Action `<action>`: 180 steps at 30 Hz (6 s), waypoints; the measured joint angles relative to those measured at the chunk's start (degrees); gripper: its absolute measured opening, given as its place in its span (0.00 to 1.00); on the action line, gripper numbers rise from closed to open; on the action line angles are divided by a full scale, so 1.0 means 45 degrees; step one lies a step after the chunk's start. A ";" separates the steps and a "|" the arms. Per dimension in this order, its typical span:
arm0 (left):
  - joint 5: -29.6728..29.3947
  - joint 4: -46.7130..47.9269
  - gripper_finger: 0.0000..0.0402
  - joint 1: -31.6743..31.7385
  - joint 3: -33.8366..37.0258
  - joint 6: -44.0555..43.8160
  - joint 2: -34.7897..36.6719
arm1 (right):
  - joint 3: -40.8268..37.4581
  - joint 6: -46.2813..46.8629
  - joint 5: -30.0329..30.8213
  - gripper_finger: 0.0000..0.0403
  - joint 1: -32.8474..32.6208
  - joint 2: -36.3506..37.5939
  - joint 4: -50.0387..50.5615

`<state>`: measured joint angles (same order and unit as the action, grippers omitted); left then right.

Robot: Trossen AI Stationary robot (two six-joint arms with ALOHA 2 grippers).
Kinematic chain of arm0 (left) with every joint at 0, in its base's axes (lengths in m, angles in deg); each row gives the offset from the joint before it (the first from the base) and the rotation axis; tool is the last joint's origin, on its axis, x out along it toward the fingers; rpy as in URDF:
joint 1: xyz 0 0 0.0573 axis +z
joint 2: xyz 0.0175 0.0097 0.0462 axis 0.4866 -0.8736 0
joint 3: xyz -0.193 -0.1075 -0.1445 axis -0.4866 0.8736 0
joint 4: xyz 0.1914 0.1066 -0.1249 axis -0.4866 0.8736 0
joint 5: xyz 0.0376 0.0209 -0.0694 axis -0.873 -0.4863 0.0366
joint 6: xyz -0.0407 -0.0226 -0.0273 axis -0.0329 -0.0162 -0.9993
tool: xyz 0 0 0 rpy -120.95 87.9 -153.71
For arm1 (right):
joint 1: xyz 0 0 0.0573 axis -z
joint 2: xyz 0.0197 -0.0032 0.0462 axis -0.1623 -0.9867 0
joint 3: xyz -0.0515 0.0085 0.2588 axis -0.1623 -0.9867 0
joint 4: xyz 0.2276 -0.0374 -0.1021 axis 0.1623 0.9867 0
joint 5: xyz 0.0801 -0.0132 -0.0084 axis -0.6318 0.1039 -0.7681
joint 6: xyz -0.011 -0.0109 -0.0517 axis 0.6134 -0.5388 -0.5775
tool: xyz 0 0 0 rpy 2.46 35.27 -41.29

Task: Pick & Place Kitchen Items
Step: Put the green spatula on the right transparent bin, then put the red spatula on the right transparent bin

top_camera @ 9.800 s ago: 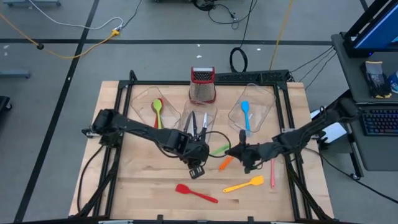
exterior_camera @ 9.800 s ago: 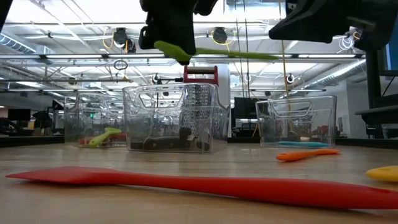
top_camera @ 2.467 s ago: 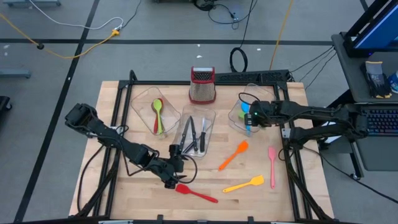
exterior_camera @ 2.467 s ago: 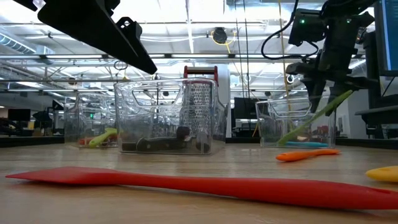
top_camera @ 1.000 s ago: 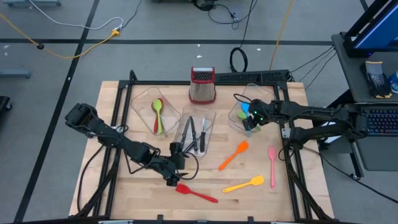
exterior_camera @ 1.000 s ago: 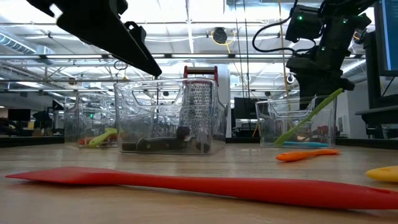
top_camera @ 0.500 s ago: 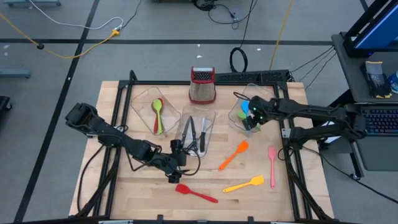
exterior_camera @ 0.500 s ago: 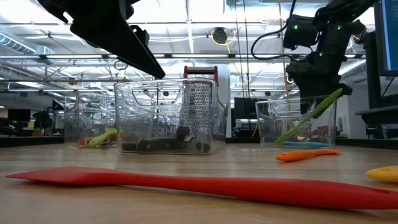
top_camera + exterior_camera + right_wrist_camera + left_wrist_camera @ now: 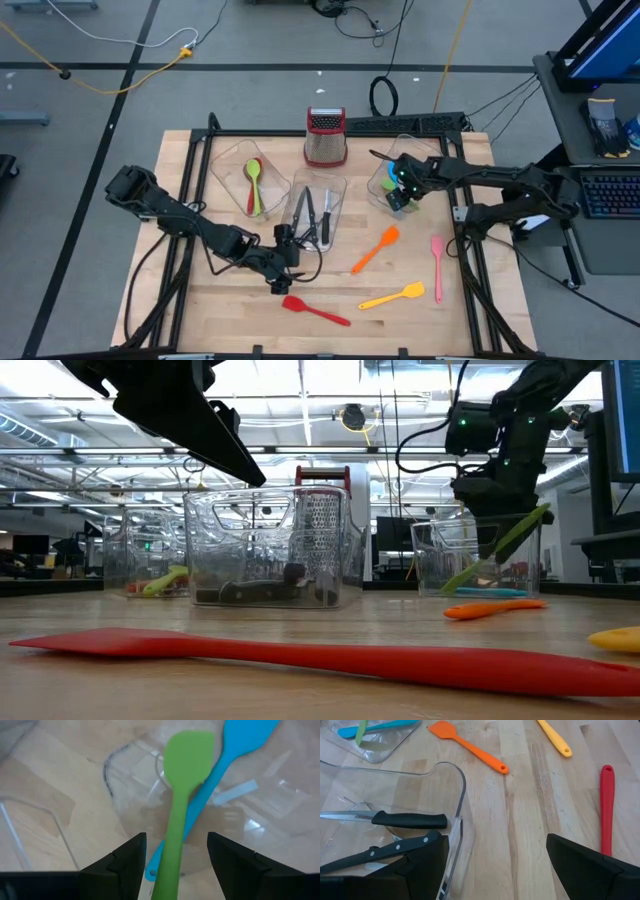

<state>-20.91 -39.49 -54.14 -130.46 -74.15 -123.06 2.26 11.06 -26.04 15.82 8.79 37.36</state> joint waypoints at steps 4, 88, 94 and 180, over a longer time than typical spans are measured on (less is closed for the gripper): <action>0.0006 -0.0001 0.84 0.0040 0.0000 0.0005 0.0000 | 0.0000 -0.0050 0.0076 0.50 0.0041 -0.0044 -0.0137; 0.0032 0.0034 0.83 -0.0595 0.0000 -0.0083 -0.0005 | -0.1525 0.5948 0.2300 0.29 -0.0203 0.3028 -0.2836; 0.0029 0.0022 0.83 -0.0651 0.0000 -0.0121 -0.0005 | -0.1525 0.4352 0.1464 0.14 -0.0657 0.4890 -0.2142; -0.0019 0.0957 0.84 -0.1645 0.0000 -0.1579 -0.0005 | 0.8242 -0.2450 0.0358 0.50 -1.2917 -0.9743 -0.5387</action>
<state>-21.00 -35.18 -61.54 -130.46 -81.26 -123.08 39.35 0.04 -24.43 -42.31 -35.06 13.12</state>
